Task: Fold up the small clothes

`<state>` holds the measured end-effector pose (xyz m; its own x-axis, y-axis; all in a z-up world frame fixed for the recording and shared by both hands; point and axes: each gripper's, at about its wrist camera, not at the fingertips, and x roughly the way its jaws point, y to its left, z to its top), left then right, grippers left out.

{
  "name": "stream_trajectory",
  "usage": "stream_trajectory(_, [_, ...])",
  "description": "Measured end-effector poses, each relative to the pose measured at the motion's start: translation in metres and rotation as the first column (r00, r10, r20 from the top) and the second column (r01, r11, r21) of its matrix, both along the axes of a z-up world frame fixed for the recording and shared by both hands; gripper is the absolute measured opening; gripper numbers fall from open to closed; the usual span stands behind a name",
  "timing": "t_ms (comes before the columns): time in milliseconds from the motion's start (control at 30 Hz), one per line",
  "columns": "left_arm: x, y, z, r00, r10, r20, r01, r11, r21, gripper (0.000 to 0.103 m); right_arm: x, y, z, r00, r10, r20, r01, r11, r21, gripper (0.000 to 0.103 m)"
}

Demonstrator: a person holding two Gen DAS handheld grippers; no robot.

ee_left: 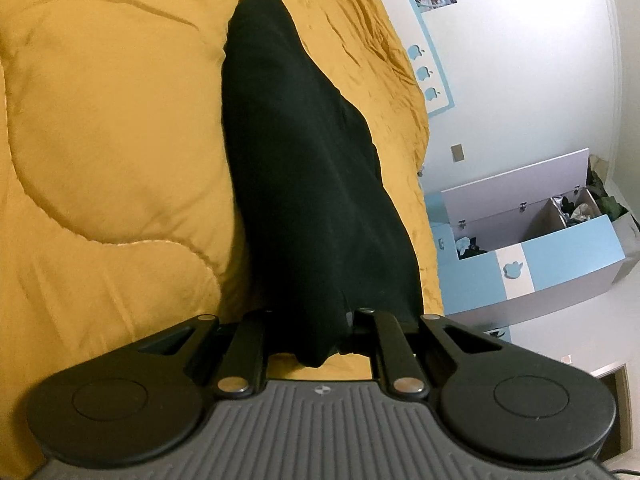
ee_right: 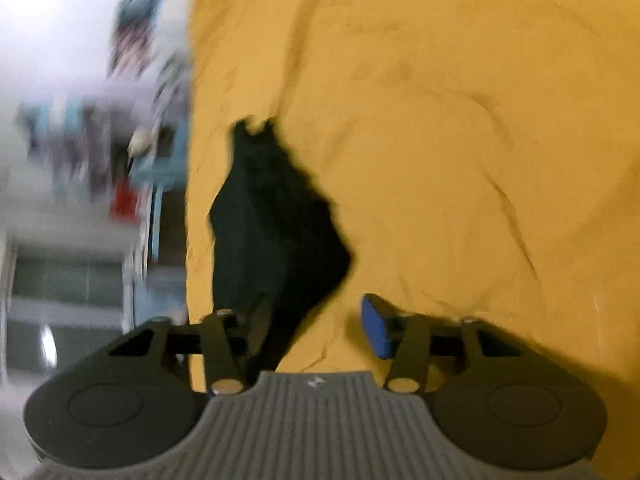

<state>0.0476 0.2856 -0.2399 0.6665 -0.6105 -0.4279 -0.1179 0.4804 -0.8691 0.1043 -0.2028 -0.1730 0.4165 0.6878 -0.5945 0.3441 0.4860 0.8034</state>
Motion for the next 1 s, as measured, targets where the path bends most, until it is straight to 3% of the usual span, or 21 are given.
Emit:
stream_trajectory(33, [0.001, 0.002, 0.001, 1.000, -0.002, 0.001, 0.002, 1.000, 0.001, 0.015, 0.000, 0.000, -0.002, 0.999, -0.029, -0.024, 0.029, 1.000, -0.005, 0.024])
stream_trajectory(100, [0.001, 0.003, 0.000, 1.000, -0.001, 0.003, 0.001, 1.000, -0.002, 0.015, 0.003, 0.006, -0.006, 0.996, -0.061, -0.062, 0.061, 0.998, 0.009, 0.023])
stream_trajectory(200, [0.003, 0.002, -0.001, 1.000, 0.002, 0.007, -0.002, 1.000, -0.007, 0.015, 0.009, 0.015, -0.009, 0.992, -0.091, -0.092, 0.096, 0.994, 0.051, 0.032])
stream_trajectory(400, [0.001, 0.002, -0.003, 1.000, 0.003, 0.010, -0.003, 1.000, -0.012, 0.016, 0.019, 0.033, -0.011, 0.980, -0.163, -0.110, 0.160, 0.986, -0.040, 0.032])
stream_trajectory(500, [0.000, 0.003, -0.002, 1.000, -0.001, 0.005, 0.001, 1.000, -0.018, 0.016, 0.026, 0.044, -0.010, 0.988, -0.133, -0.073, 0.128, 0.989, -0.071, 0.013])
stream_trajectory(600, [0.001, 0.001, 0.010, 0.999, -0.023, 0.024, 0.022, 0.999, 0.034, 0.016, 0.029, 0.047, 0.019, 0.998, -0.039, 0.054, 0.048, 0.986, -0.161, 0.009])
stream_trajectory(700, [0.000, 0.002, 0.011, 0.999, -0.031, 0.021, 0.030, 0.998, 0.053, 0.016, 0.034, 0.049, 0.029, 0.997, 0.003, 0.083, 0.014, 0.980, -0.200, 0.010])
stream_trajectory(767, [-0.001, 0.003, 0.000, 1.000, -0.023, 0.007, 0.023, 0.999, 0.024, 0.016, 0.040, 0.051, 0.013, 0.999, 0.037, 0.041, -0.027, 0.975, -0.223, 0.017])
stream_trajectory(867, [-0.005, 0.006, 0.001, 1.000, -0.026, 0.015, 0.026, 1.000, 0.005, 0.018, 0.031, 0.042, -0.005, 0.998, 0.044, 0.046, -0.034, 0.978, -0.207, 0.012])
stream_trajectory(900, [-0.008, 0.007, 0.006, 0.999, -0.033, 0.018, 0.032, 0.999, 0.023, 0.018, 0.026, 0.037, -0.003, 0.997, 0.054, 0.057, -0.041, 0.978, -0.207, 0.011])
stream_trajectory(1000, [-0.024, 0.011, 0.032, 0.999, -0.046, 0.026, 0.042, 0.990, 0.138, 0.018, 0.021, 0.028, 0.016, 0.993, 0.080, 0.081, -0.060, 0.972, -0.226, 0.025])
